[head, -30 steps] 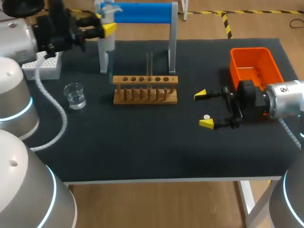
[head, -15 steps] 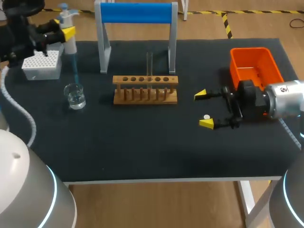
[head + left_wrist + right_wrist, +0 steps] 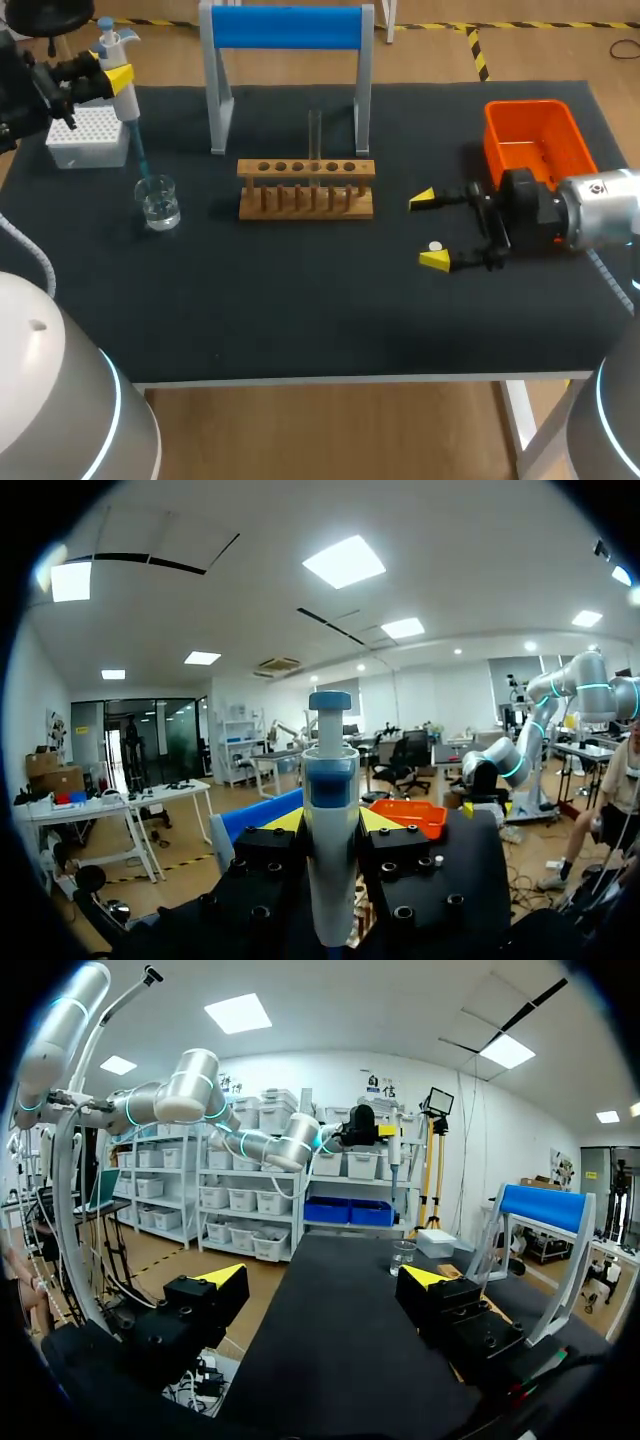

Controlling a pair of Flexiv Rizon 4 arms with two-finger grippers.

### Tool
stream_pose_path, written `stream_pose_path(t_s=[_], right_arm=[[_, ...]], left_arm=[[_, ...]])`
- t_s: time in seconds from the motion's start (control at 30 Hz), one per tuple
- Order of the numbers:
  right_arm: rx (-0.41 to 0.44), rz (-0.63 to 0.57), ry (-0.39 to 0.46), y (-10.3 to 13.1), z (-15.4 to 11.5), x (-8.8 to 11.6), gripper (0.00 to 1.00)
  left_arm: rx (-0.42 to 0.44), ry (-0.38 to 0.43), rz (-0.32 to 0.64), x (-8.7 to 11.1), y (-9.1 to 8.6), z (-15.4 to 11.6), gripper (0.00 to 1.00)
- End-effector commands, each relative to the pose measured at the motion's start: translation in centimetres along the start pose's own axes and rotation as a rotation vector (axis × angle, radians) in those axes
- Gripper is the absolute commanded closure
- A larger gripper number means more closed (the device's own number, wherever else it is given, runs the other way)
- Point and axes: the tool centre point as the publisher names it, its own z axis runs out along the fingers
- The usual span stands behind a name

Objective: Invert the test tube, pick up the pipette, mount the tip to pipette, aspirate from beaker and dispense into the tube, eject the tip, return the pipette, and cap with the stopper.

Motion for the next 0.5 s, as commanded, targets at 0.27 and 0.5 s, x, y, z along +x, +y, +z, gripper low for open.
stream_pose_path(t_s=[0.27,0.5], right_arm=[[0.001,0.000,-0.002,0.04,-0.07,0.12,0.00],[0.001,0.000,-0.002,0.04,-0.07,0.12,0.00]], left_arm=[[0.001,0.018,0.004,-1.09,0.53,1.24,1.00],[-0.001,0.021,0.007,-1.08,0.50,1.30,1.00]])
